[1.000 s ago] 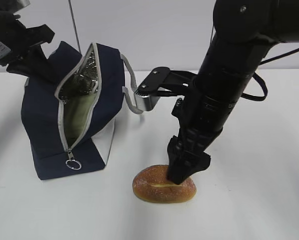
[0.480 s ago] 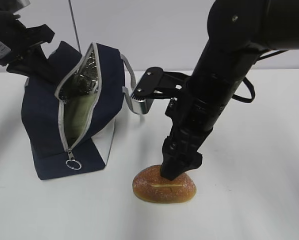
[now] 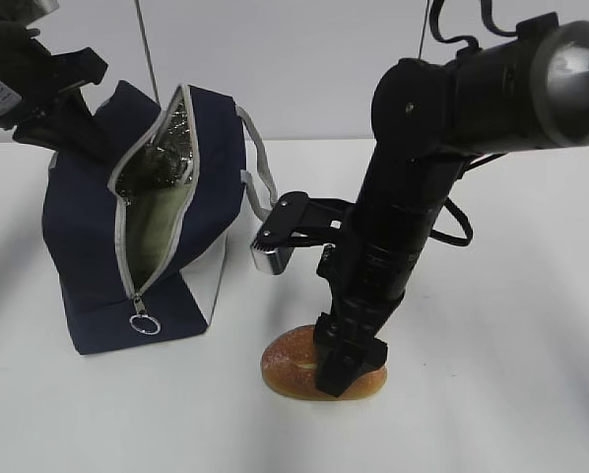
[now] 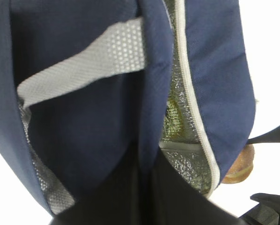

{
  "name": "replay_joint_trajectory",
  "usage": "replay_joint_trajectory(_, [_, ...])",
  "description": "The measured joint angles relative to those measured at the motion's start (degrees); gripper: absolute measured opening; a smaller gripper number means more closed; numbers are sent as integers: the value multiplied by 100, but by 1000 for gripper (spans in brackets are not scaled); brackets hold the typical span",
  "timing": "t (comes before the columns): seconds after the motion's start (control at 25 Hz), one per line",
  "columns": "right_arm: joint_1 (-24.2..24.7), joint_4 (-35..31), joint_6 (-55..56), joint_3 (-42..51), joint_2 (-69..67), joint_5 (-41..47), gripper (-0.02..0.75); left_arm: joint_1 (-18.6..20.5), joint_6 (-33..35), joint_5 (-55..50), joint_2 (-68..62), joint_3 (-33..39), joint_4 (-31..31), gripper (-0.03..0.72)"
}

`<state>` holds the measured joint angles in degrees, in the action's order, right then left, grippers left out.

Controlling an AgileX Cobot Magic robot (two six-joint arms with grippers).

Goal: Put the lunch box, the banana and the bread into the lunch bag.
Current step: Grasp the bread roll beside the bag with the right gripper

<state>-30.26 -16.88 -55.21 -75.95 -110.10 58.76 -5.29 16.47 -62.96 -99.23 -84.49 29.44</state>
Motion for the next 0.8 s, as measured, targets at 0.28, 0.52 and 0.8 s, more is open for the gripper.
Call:
replay_joint_trajectory(0.28, [0,0,-9,0,-319,-173,658,0,0,4,0,0,0,-3])
replay_joint_trajectory(0.52, [0,0,63,0,-498,-206,617,0,0,4,0,0,5,-3])
replay_joint_trajectory(0.8, [0,-14,330,0,-502,-220,474,0,0,4,0,0,11,-3])
